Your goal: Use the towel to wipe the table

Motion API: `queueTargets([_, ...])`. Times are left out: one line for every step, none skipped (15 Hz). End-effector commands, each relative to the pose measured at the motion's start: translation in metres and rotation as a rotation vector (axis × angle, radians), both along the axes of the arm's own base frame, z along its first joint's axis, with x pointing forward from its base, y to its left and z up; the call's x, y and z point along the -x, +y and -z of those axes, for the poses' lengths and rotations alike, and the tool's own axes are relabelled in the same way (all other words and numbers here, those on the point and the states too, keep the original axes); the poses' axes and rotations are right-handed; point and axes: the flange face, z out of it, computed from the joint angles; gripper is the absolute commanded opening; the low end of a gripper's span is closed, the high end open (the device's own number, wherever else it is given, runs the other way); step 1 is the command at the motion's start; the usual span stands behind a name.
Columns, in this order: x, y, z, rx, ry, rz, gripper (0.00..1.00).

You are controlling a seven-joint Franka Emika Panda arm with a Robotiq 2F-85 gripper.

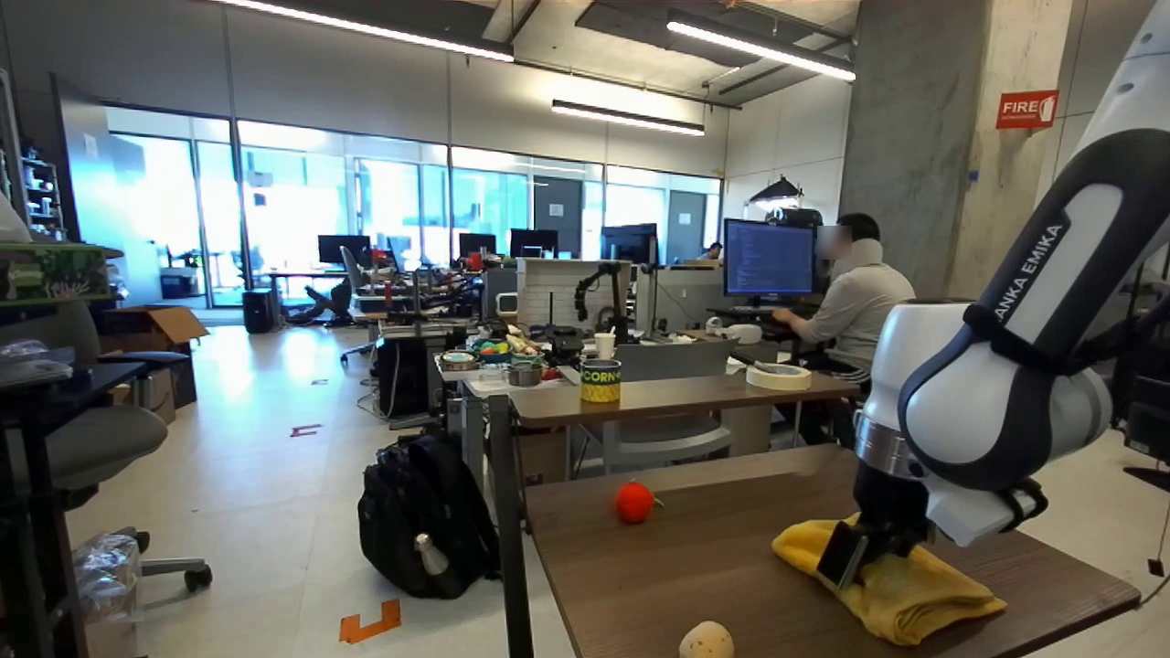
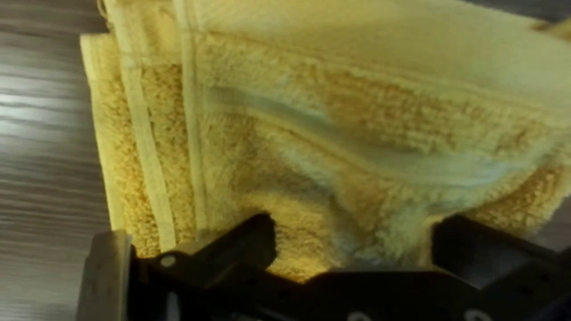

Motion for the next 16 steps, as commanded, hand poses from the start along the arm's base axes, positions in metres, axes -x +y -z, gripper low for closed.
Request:
queueTargets([0.013,0.049,-0.003,-0.050,0.000,-0.085,1.00])
queueTargets([0.009,0.054,-0.002,-0.053,-0.005,-0.081,1.00])
queueTargets([0.001,0.048,-0.002,-0.044,-0.005,-0.058,1.00])
queueTargets([-0.006,0.039,0.000,-0.034,-0.008,-0.033,1.00])
queueTargets([-0.011,0.019,0.004,-0.014,0.015,0.005,1.00])
queueTargets([-0.014,-0.002,0.009,0.020,0.023,0.049,1.00])
queueTargets([-0.015,-0.025,0.015,0.058,0.044,0.088,1.00])
queueTargets([-0.011,-0.053,0.026,0.104,0.071,0.122,1.00])
queueTargets([-0.006,-0.075,0.036,0.141,0.098,0.147,1.00])
queueTargets([0.000,-0.098,0.042,0.184,0.104,0.172,1.00])
queueTargets([0.004,-0.116,0.048,0.213,0.116,0.198,1.00])
queueTargets([0.007,-0.130,0.050,0.241,0.125,0.227,1.00])
queueTargets([0.008,-0.140,0.048,0.263,0.139,0.253,1.00])
queueTargets([0.011,-0.143,0.047,0.274,0.160,0.268,1.00])
queueTargets([0.013,-0.144,0.045,0.273,0.171,0.266,1.00])
queueTargets([0.016,-0.137,0.043,0.254,0.185,0.241,1.00])
